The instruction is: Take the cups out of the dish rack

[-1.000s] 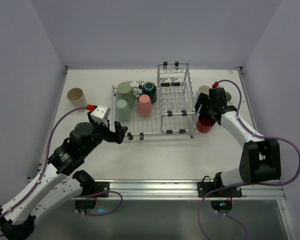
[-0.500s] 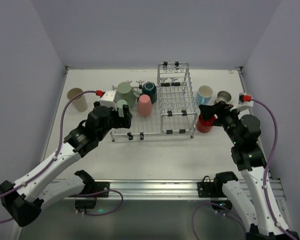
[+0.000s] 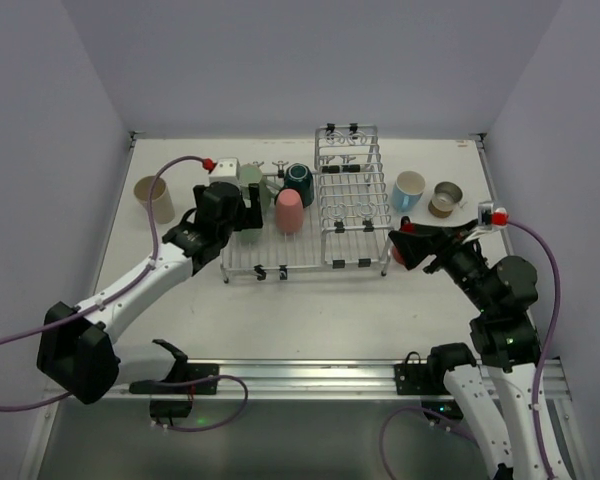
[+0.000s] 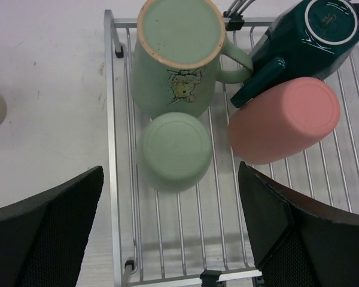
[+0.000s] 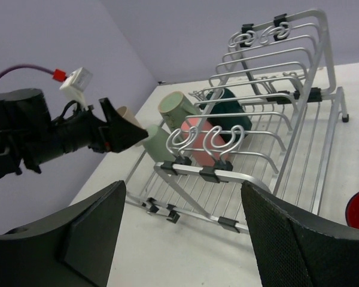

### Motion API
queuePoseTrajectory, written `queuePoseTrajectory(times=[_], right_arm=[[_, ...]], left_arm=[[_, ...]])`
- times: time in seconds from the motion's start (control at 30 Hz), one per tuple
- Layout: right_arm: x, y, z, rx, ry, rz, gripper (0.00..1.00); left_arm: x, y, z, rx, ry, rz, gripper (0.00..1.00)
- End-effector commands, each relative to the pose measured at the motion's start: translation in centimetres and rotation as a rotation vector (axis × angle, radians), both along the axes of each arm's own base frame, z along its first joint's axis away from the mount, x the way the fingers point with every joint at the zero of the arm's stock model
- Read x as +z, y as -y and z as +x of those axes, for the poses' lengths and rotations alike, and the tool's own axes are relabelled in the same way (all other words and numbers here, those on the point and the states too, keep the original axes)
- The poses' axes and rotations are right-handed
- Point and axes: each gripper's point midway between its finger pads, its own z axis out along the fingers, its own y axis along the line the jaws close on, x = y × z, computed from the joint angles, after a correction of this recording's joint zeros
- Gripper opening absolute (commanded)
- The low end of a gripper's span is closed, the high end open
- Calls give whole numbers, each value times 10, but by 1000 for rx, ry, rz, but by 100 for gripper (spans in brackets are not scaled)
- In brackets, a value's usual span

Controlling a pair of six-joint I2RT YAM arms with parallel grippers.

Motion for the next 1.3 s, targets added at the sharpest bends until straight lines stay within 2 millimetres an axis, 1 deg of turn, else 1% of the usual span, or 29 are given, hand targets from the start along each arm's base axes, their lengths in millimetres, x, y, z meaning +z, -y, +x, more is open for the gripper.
queuePoseTrajectory(times=[0.0, 0.07, 0.1, 0.33, 0.37, 0.43, 0.47, 0.5, 0.53, 0.6, 0.63, 0.67, 0.73, 0.77, 0.8, 0.83, 0.87, 0.9, 0.93, 0.97, 1.0, 1.03, 1.07, 1.1, 1.13, 1.17, 1.2, 1.23, 1.27], right_arm=[[-2, -16, -12, 112, -15, 6, 80], [-2, -18, -13, 133, -21, 11, 80], [-1, -19, -14, 140, -18, 11, 80], [1, -22, -16, 162, -20, 5, 80], [0, -23, -16, 165, -23, 7, 80], [1, -24, -15, 172, -25, 20, 80], [2, -26, -16, 185, -26, 26, 80], [4, -27, -17, 195, -27, 34, 80], [4, -29, -17, 203, -31, 40, 80], [8, -34, -21, 243, -32, 62, 80], [10, -36, -24, 262, -30, 70, 81], [12, -39, -26, 283, -30, 78, 81], [20, -43, -31, 316, -22, 106, 83], [23, -47, -34, 335, -19, 119, 84], [29, -50, -35, 353, -7, 142, 86], [30, -53, -34, 368, -13, 153, 87], [31, -61, -38, 410, -15, 159, 88], [38, -66, -37, 426, 11, 159, 89], [36, -72, -31, 434, -15, 156, 89], [37, -84, -37, 481, -23, 154, 90], [47, -89, -38, 494, 7, 153, 91], [49, -95, -34, 485, 6, 157, 92], [45, -112, -37, 539, -23, 153, 92], [57, -119, -38, 560, 14, 162, 93], [59, -127, -38, 579, 16, 167, 93], [56, -141, -36, 601, -6, 169, 93], [65, -146, -36, 609, 22, 178, 94], [67, -152, -33, 611, 26, 167, 95], [67, -159, -32, 617, 18, 161, 95]], left_arm=[[18, 17, 27, -31, 69, -27, 95], [13, 20, 34, -36, 56, -25, 93], [4, 20, 37, -37, 36, -10, 92], [-6, 13, 48, 6, 31, 17, 84], [-9, 13, 49, 6, 25, 22, 77], [-12, 14, 51, 4, 24, 27, 66], [-12, 12, 51, 9, 24, 31, 53], [-15, 11, 50, 13, 21, 35, 46], [-13, 10, 50, 14, 24, 36, 35], [-6, 10, 44, 10, 34, 11, 26], [1, 11, 41, 2, 51, -11, 23], [26, 12, 32, -21, 108, -66, 21], [45, 12, 20, -50, 172, -122, 20], [74, 16, 6, -98, 240, -187, 20], [82, 18, -2, -125, 261, -217, 20], [94, 20, -10, -151, 284, -251, 20], [116, 27, -26, -215, 324, -319, 19], [124, 30, -35, -250, 338, -352, 19], [139, 35, -42, -286, 374, -392, 19], [160, 40, -58, -346, 418, -461, 18], [172, 44, -68, -389, 445, -498, 18], [180, 46, -75, -413, 458, -528, 18], [195, 49, -90, -462, 479, -585, 17], [204, 50, -96, -488, 505, -612, 17], [210, 52, -102, -509, 516, -635, 17], [220, 54, -115, -551, 526, -679, 17], [225, 55, -120, -571, 542, -700, 16], [230, 56, -126, -589, 549, -720, 15], [235, 58, -136, -628, 548, -757, 15]])
